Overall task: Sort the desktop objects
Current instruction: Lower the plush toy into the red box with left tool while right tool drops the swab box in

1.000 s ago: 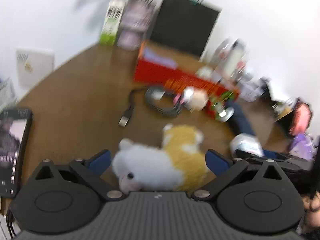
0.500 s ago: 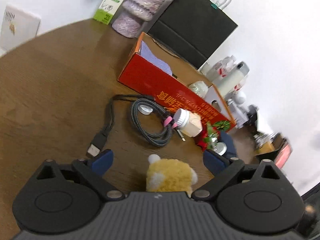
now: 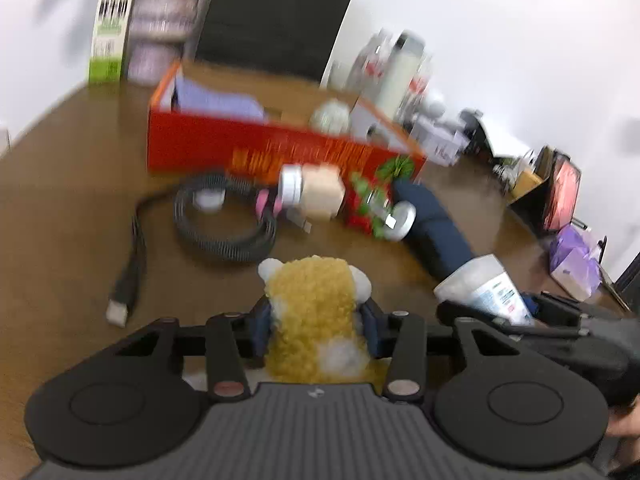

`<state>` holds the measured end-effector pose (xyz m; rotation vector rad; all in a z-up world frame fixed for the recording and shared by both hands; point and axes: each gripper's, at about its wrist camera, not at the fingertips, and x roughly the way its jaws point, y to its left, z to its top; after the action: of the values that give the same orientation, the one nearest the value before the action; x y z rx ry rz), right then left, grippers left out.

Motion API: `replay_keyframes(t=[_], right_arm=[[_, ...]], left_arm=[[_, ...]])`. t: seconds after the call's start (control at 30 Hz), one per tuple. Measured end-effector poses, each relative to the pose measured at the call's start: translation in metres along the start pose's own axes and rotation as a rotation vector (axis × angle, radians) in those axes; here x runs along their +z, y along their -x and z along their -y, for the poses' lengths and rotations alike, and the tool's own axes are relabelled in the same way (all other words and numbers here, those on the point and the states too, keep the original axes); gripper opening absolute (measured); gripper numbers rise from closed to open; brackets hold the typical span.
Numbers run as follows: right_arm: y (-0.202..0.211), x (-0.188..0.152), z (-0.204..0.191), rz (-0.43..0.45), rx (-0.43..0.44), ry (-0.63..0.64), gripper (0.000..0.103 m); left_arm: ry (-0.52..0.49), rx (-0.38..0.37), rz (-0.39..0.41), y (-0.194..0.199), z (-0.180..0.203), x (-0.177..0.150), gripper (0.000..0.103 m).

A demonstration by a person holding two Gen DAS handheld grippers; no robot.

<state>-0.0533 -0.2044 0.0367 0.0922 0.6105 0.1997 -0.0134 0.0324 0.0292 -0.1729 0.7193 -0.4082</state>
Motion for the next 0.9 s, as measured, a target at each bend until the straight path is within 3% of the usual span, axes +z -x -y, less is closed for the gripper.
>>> replay_keyframes(t=[0.13,0.23,0.33,0.43,0.5,0.6,0.67,0.73,0.8,0.9], right_arm=[[0.019,0.041,0.010,0.112,0.033,-0.012,0.064],[0.013,0.088,0.014,0.170,0.023,0.021,0.064],[-0.013,0.144,0.018,0.192,0.007,0.025,0.064],[-0.062,0.193,0.020,0.132,0.026,-0.032,0.064],[-0.099,0.215,0.018,0.076,0.037,-0.063,0.064],[-0.161,0.235,0.018,-0.014,0.034,-0.080,0.064],[-0.203,0.242,0.022,-0.085,0.038,-0.106,0.064],[-0.243,0.242,0.028,-0.155,0.021,-0.135,0.064],[-0.275,0.242,0.038,-0.215,0.038,-0.175,0.064],[-0.306,0.242,0.050,-0.275,0.052,-0.263,0.066]], left_arm=[[-0.034,0.006,0.114,0.023,0.007,0.045,0.043],[-0.125,0.043,0.205,0.032,0.018,0.104,0.043],[-0.178,0.065,0.231,0.018,0.023,0.169,0.043],[-0.171,0.078,0.164,-0.025,0.016,0.222,0.044],[-0.168,0.088,0.066,-0.071,0.004,0.247,0.044],[-0.155,0.137,-0.086,-0.140,-0.011,0.259,0.044],[-0.134,0.184,-0.134,-0.175,-0.026,0.259,0.044],[-0.078,0.203,-0.166,-0.201,-0.045,0.261,0.046],[0.015,0.218,-0.135,-0.217,-0.067,0.263,0.051],[0.056,0.194,-0.160,-0.228,-0.083,0.267,0.052]])
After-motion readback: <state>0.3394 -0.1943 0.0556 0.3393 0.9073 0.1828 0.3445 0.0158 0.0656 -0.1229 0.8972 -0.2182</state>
